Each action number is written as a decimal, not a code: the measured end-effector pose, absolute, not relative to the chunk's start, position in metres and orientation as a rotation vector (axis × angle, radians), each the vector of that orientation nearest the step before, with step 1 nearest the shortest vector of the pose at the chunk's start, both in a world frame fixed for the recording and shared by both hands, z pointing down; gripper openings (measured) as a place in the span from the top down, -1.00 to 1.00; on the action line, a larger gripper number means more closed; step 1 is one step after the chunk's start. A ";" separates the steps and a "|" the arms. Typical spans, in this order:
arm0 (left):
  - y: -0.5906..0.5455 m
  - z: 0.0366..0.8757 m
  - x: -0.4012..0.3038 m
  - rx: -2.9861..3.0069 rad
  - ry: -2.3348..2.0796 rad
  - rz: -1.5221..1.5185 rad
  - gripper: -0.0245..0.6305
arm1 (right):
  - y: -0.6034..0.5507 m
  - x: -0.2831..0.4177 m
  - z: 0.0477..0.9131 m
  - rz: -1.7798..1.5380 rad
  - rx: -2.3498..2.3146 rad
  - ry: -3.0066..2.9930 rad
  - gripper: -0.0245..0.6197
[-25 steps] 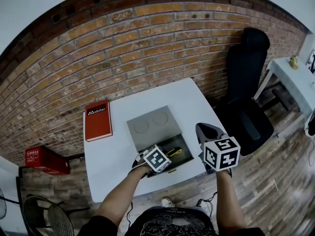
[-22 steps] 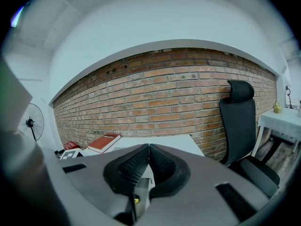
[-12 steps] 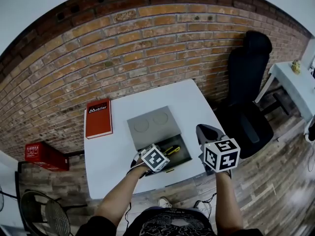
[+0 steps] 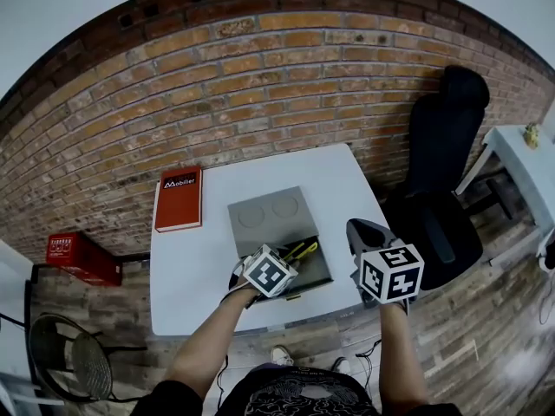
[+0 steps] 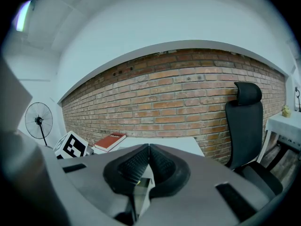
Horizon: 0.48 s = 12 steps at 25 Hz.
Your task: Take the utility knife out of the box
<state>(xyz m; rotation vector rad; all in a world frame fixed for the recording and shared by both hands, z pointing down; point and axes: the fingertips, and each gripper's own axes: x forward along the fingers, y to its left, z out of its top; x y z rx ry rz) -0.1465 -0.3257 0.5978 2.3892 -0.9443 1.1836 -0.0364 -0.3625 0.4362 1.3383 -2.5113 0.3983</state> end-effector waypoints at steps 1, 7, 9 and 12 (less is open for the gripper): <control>-0.327 0.593 -0.146 2.390 -0.967 1.165 0.54 | -0.362 -0.036 0.435 0.395 1.330 -2.517 0.86; -0.336 0.551 -0.150 2.407 -1.155 1.028 0.54 | -0.358 -0.035 0.428 0.372 1.270 -2.548 0.86; -0.337 0.535 -0.151 2.411 -1.209 0.977 0.54 | -0.356 -0.033 0.426 0.365 1.253 -2.558 0.86; -0.340 0.510 -0.154 2.430 -1.292 0.885 0.54 | -0.353 -0.033 0.421 0.347 1.224 -2.575 0.86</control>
